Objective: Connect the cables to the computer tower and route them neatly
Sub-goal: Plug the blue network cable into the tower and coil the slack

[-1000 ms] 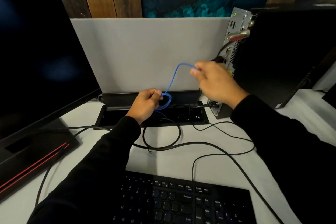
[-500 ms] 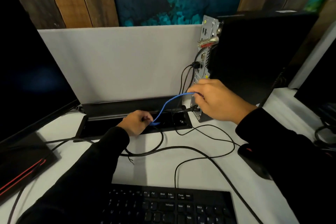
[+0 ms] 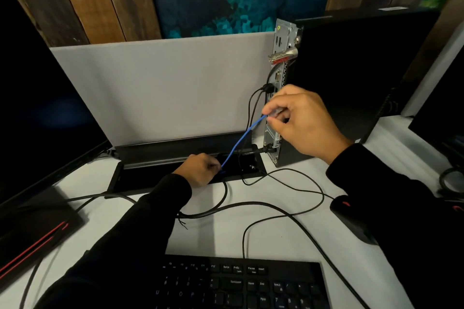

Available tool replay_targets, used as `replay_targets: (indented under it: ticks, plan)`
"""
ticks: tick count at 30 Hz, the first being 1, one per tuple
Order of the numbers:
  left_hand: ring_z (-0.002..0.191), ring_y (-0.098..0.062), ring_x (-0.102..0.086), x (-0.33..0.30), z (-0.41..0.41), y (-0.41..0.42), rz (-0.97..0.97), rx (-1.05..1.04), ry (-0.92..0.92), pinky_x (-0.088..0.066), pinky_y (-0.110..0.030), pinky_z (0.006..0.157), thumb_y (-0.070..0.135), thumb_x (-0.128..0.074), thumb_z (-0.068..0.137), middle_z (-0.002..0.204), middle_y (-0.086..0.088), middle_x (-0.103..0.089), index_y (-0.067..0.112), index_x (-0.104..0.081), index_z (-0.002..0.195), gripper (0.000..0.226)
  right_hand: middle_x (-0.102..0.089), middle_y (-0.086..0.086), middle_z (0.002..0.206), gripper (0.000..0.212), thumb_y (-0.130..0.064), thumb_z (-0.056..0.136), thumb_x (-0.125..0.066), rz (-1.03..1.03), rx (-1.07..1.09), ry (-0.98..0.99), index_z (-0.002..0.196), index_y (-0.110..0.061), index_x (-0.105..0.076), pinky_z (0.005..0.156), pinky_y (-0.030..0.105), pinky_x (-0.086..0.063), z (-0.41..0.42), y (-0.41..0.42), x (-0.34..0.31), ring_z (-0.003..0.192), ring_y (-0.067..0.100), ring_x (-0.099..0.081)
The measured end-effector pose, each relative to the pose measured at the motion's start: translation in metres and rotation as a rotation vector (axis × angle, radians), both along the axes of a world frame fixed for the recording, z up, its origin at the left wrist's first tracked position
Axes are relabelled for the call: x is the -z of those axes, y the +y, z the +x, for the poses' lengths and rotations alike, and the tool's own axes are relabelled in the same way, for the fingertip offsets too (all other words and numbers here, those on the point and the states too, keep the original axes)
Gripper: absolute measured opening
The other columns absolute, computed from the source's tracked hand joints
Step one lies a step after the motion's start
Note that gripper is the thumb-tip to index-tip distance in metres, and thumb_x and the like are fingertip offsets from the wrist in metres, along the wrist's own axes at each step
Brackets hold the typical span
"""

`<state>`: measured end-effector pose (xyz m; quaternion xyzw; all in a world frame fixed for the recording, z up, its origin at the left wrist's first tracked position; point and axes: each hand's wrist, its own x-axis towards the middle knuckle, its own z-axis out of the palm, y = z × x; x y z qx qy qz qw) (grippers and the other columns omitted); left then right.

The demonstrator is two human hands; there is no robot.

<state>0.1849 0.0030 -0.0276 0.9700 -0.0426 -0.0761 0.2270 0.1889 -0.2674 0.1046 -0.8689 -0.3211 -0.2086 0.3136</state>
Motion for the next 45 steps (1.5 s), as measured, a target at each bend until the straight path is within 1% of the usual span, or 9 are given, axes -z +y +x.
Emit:
replay_targets:
  ticks: [4,8,15,21,26,32,35,41,45]
  plan:
    - [0.11,-0.025,-0.063,0.007,0.008,-0.012,0.099,-0.037,-0.009,-0.045,-0.028,0.091,0.035,-0.053,0.102,0.107,-0.005,-0.072,0.019,-0.075,0.107,0.028,-0.066,0.004,0.102,0.016,0.004,0.087,-0.074,-0.027,0.015,-0.068,0.098,-0.007,-0.078,0.073,0.017,-0.056,0.0,0.005,0.003,0.079,0.013,-0.063]
    - [0.113,-0.035,-0.063,0.008,0.013,-0.013,0.327,-0.257,0.169,-0.052,-0.04,0.094,0.079,-0.042,0.085,0.119,-0.011,-0.067,0.02,-0.069,0.115,0.071,-0.067,0.002,0.094,0.013,-0.001,0.086,-0.078,-0.011,0.069,-0.105,0.096,-0.008,-0.075,0.073,0.012,-0.053,0.003,-0.004,0.007,0.078,0.009,-0.062]
    - [0.105,-0.035,-0.066,0.011,0.012,-0.023,0.405,-0.143,0.052,-0.054,-0.04,0.088,0.073,-0.035,0.091,0.115,-0.012,-0.069,0.019,-0.068,0.116,0.067,-0.066,0.005,0.091,0.009,-0.005,0.086,-0.081,0.012,0.076,-0.165,0.093,-0.006,-0.075,0.069,0.022,-0.057,0.005,-0.014,0.016,0.074,0.012,-0.061]
    - [0.074,-0.019,-0.055,-0.007,0.016,-0.044,0.308,-0.033,0.074,-0.045,-0.033,0.071,0.067,-0.045,0.097,0.079,-0.001,-0.056,0.014,-0.066,0.096,0.056,-0.065,0.005,0.092,0.008,-0.007,0.087,-0.079,0.019,0.073,-0.208,0.092,-0.006,-0.073,0.069,0.028,-0.058,0.007,-0.015,0.011,0.074,0.014,-0.06]
    - [0.098,-0.021,-0.063,-0.011,0.018,-0.031,0.178,0.074,0.235,-0.046,-0.031,0.085,0.041,-0.05,0.102,0.108,-0.002,-0.069,0.021,-0.071,0.116,0.033,-0.064,0.005,0.091,0.006,-0.003,0.087,-0.078,0.026,0.077,-0.216,0.089,-0.005,-0.072,0.069,0.024,-0.057,0.01,-0.012,0.012,0.075,0.013,-0.059]
    - [0.095,-0.025,-0.066,0.005,0.04,-0.057,0.271,-0.052,0.202,-0.052,-0.031,0.079,0.039,-0.053,0.095,0.113,-0.005,-0.071,0.02,-0.069,0.121,0.036,-0.06,0.0,0.087,0.01,0.0,0.084,-0.076,-0.065,0.03,-0.095,0.084,-0.008,-0.07,0.065,0.022,-0.051,0.004,-0.006,0.016,0.071,0.013,-0.057]
    - [0.115,-0.03,-0.064,0.005,0.037,-0.069,0.316,-0.005,0.224,-0.05,-0.035,0.096,0.033,-0.05,0.103,0.128,-0.01,-0.067,0.015,-0.065,0.13,0.036,-0.058,0.0,0.087,0.011,-0.002,0.085,-0.074,-0.104,0.06,-0.067,0.084,-0.01,-0.068,0.066,0.029,-0.055,0.0,-0.008,0.028,0.071,0.014,-0.056]
    - [0.122,-0.024,-0.057,-0.002,0.02,-0.045,-0.064,-0.06,0.285,-0.04,-0.044,0.113,0.058,-0.041,0.08,0.136,-0.003,-0.063,0.029,-0.066,0.128,0.062,-0.061,0.003,0.09,0.008,-0.004,0.088,-0.069,-0.144,0.153,-0.061,0.087,-0.011,-0.067,0.067,0.042,-0.059,-0.001,-0.005,0.057,0.075,0.022,-0.061]
    - [0.115,-0.027,-0.059,-0.017,-0.002,-0.041,0.347,-0.04,0.247,-0.043,-0.047,0.107,0.064,-0.044,0.089,0.126,0.0,-0.064,0.033,-0.064,0.126,0.052,-0.056,0.002,0.089,0.009,-0.001,0.086,-0.07,-0.124,0.172,-0.05,0.087,-0.01,-0.067,0.062,0.032,-0.053,-0.001,-0.01,0.062,0.072,0.02,-0.057]
